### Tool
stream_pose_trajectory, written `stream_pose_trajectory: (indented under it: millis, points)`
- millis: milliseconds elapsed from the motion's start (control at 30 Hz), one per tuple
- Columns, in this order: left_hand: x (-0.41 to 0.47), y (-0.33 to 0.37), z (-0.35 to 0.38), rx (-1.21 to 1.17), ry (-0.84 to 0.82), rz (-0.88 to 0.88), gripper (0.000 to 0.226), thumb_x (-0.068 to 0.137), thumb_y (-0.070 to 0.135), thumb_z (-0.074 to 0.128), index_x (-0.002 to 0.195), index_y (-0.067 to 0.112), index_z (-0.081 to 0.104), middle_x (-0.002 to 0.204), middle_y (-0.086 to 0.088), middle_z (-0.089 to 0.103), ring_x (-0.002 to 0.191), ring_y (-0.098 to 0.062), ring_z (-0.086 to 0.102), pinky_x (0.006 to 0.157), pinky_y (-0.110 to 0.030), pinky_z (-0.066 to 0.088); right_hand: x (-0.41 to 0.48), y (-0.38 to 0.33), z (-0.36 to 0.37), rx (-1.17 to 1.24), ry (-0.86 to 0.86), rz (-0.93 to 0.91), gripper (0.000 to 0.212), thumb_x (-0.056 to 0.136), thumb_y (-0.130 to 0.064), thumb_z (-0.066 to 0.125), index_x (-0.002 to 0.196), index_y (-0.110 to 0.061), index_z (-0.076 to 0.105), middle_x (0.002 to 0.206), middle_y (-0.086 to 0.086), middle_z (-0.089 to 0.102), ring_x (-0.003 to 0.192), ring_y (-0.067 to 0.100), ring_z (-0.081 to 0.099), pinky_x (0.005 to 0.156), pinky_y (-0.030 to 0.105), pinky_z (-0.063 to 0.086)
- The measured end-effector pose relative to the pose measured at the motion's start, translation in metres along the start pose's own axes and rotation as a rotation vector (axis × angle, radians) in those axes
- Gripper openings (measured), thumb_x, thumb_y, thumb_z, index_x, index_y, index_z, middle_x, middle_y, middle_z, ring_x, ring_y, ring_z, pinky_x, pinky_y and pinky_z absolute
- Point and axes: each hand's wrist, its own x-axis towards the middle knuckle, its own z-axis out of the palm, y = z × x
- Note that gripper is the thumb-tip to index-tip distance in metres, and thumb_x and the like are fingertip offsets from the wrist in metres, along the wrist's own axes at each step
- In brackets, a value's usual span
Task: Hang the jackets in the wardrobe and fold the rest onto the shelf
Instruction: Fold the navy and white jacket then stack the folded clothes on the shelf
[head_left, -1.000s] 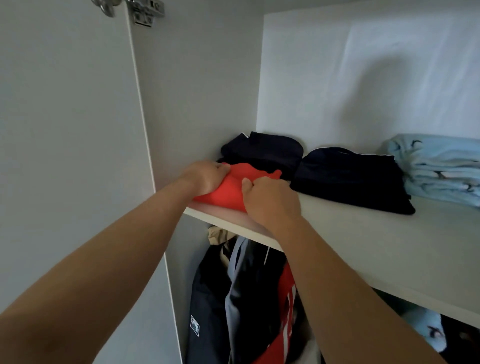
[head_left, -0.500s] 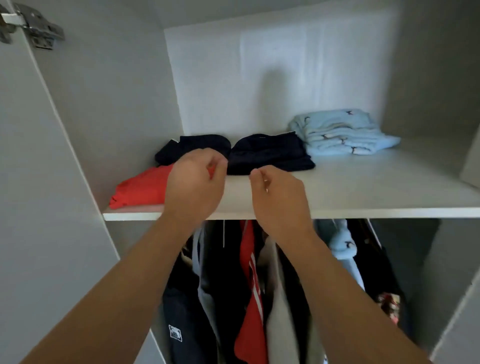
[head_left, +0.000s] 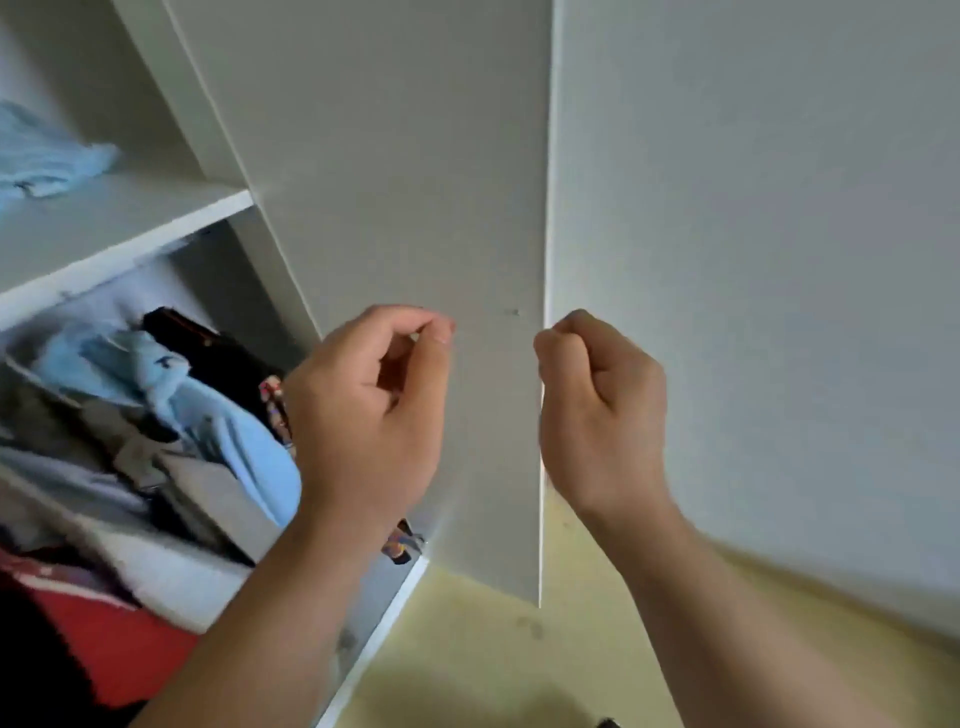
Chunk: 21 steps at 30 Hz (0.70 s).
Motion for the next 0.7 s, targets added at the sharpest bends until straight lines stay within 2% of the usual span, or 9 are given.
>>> stream_pose_trajectory:
  millis: [33,100,200,333,433,500,600,700]
  points:
    - [-0.005,0.023,0.024,-0.050,-0.045,0.057,0.010,0.096,0.021,0.065,0.093,0.021,0.074,0.075,0.013,0.068,0.066,-0.010,0.061,0.062,-0.026,0.047,0.000,0.002,-0.033,-0.011,0.069,0.011,0.029,0.082,-0.014,0.044,0.058,-0.015,0.028,0.052,-0.005,0.026,0.052,0.009,0.024,0.045,0.023,0.020]
    - [-0.016,0.072,0.069,-0.158,-0.138,0.153,0.011,0.096,0.020,0.064,0.092,0.019,0.075,0.070,0.010,0.066,0.064,-0.011,0.060,0.060,-0.022,0.044,-0.002,0.004,-0.098,-0.030,0.211,0.024,0.026,0.078,-0.015,0.042,0.060,-0.005,0.026,0.056,0.012,0.025,0.054,0.013,0.022,0.044,0.029,0.017]
    - [-0.032,0.142,0.138,-0.362,-0.259,0.167,0.012,0.095,0.023,0.064,0.090,0.021,0.075,0.065,0.006,0.062,0.057,-0.013,0.056,0.055,-0.021,0.040,-0.006,0.007,-0.196,-0.079,0.409,0.036,0.027,0.075,-0.016,0.042,0.060,-0.001,0.026,0.061,0.022,0.026,0.055,0.022,0.021,0.045,0.032,0.014]
    - [-0.063,0.236,0.249,-0.569,-0.390,0.160,0.012,0.093,0.024,0.065,0.086,0.025,0.074,0.061,0.005,0.059,0.053,-0.011,0.050,0.053,-0.023,0.038,-0.017,0.017,-0.341,-0.202,0.638,0.027,0.027,0.075,-0.016,0.043,0.059,-0.006,0.024,0.058,0.019,0.025,0.052,0.016,0.021,0.046,0.030,0.013]
    - [-0.102,0.314,0.343,-0.743,-0.517,0.080,0.012,0.090,0.027,0.065,0.083,0.029,0.075,0.053,0.008,0.053,0.047,-0.011,0.045,0.052,-0.023,0.034,-0.033,0.027,-0.457,-0.332,0.813,0.040,0.027,0.074,-0.019,0.043,0.059,-0.007,0.025,0.052,0.011,0.023,0.050,0.014,0.021,0.046,0.030,0.013]
    - [-0.135,0.364,0.403,-0.832,-0.606,0.045,0.012,0.089,0.029,0.065,0.081,0.028,0.075,0.052,0.009,0.052,0.047,-0.013,0.044,0.051,-0.024,0.034,-0.048,0.037,-0.530,-0.401,0.930,0.057,0.027,0.074,-0.019,0.043,0.058,-0.008,0.024,0.052,0.012,0.023,0.050,0.015,0.021,0.047,0.032,0.013]
    - [-0.184,0.432,0.480,-0.883,-0.742,0.060,0.013,0.088,0.029,0.064,0.079,0.031,0.073,0.055,0.008,0.056,0.050,-0.008,0.045,0.052,-0.022,0.035,-0.073,0.054,-0.622,-0.463,1.092,0.137,0.028,0.073,-0.018,0.043,0.056,-0.010,0.023,0.052,0.009,0.021,0.052,0.019,0.020,0.049,0.038,0.015]
    - [-0.230,0.484,0.541,-0.893,-0.936,0.108,0.014,0.089,0.029,0.063,0.081,0.031,0.073,0.062,0.004,0.064,0.055,-0.006,0.051,0.056,-0.017,0.039,-0.094,0.073,-0.695,-0.479,1.247,0.219,0.029,0.074,-0.017,0.043,0.055,-0.007,0.025,0.051,0.008,0.022,0.051,0.021,0.020,0.049,0.038,0.014]
